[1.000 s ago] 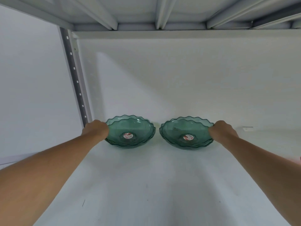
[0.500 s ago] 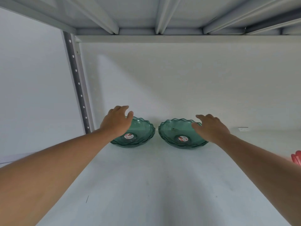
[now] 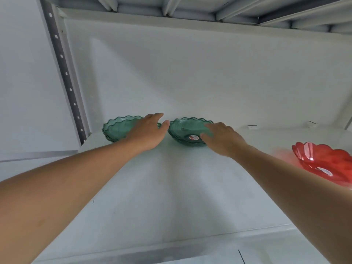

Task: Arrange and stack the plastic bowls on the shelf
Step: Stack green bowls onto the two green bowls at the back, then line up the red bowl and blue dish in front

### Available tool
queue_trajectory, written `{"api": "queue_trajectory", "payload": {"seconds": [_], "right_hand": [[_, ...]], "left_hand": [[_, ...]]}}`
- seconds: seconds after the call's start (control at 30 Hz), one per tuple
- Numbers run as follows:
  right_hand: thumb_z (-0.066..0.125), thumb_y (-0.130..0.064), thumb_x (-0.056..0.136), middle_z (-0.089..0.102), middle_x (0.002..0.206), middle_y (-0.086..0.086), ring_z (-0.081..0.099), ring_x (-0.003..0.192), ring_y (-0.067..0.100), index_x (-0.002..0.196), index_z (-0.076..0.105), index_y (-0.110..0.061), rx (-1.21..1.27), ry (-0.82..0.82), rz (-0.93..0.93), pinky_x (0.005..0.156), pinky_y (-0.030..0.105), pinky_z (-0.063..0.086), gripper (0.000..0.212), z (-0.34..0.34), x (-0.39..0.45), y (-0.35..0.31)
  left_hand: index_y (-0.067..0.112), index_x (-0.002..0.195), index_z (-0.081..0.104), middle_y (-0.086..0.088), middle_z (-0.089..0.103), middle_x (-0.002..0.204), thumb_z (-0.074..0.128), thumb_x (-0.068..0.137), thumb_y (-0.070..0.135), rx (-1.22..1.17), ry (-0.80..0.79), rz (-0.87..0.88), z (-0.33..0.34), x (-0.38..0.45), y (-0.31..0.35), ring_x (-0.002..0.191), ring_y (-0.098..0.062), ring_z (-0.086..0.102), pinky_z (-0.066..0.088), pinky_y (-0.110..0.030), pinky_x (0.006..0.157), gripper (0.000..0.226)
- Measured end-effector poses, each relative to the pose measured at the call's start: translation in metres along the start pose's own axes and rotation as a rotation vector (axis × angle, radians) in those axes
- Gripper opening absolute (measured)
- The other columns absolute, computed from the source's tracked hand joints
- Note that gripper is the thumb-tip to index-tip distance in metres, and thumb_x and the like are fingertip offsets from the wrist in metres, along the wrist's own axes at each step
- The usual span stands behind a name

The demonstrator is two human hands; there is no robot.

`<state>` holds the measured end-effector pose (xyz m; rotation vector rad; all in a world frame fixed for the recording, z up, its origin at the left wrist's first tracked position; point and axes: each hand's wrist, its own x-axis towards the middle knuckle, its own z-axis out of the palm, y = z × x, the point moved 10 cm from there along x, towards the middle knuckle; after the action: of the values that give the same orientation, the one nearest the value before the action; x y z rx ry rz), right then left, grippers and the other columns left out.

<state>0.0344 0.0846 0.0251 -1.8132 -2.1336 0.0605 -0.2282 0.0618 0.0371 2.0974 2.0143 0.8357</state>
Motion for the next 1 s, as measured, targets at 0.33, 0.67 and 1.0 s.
{"api": "queue_trajectory", "payload": {"seconds": [0.33, 0.67, 1.0], "right_hand": [[0.035, -0.066, 0.098, 0.049, 0.154, 0.003, 0.044, 0.143, 0.03, 0.159, 0.039, -0.04, 0.007, 0.031, -0.031, 0.106, 0.047, 0.044, 0.066, -0.048, -0.07, 0.064], [0.036, -0.064, 0.094, 0.049, 0.156, 0.008, 0.045, 0.142, 0.035, 0.159, 0.043, -0.033, 0.04, -0.004, -0.053, 0.11, 0.054, 0.043, 0.072, -0.093, -0.163, 0.206], [0.037, -0.063, 0.093, 0.053, 0.153, 0.002, 0.052, 0.135, 0.031, 0.156, 0.047, -0.037, 0.007, 0.068, 0.043, 0.1, 0.047, 0.047, 0.069, -0.136, -0.218, 0.304]], "left_hand": [[0.032, 0.165, 0.041, -0.002, 0.043, 0.169, 0.031, 0.104, 0.066, 0.035, 0.013, 0.013, 0.006, -0.055, 0.096, 0.154, -0.026, 0.039, 0.034, -0.043, 0.122, 0.071], [0.03, 0.159, 0.05, 0.0, 0.05, 0.165, 0.033, 0.101, 0.068, 0.001, 0.045, -0.022, 0.073, -0.125, 0.25, 0.151, -0.025, 0.045, 0.038, -0.042, 0.12, 0.071], [0.032, 0.148, 0.063, 0.003, 0.064, 0.152, 0.038, 0.106, 0.057, -0.067, 0.055, 0.124, 0.117, -0.148, 0.364, 0.14, -0.025, 0.056, 0.046, -0.04, 0.111, 0.054]]}}
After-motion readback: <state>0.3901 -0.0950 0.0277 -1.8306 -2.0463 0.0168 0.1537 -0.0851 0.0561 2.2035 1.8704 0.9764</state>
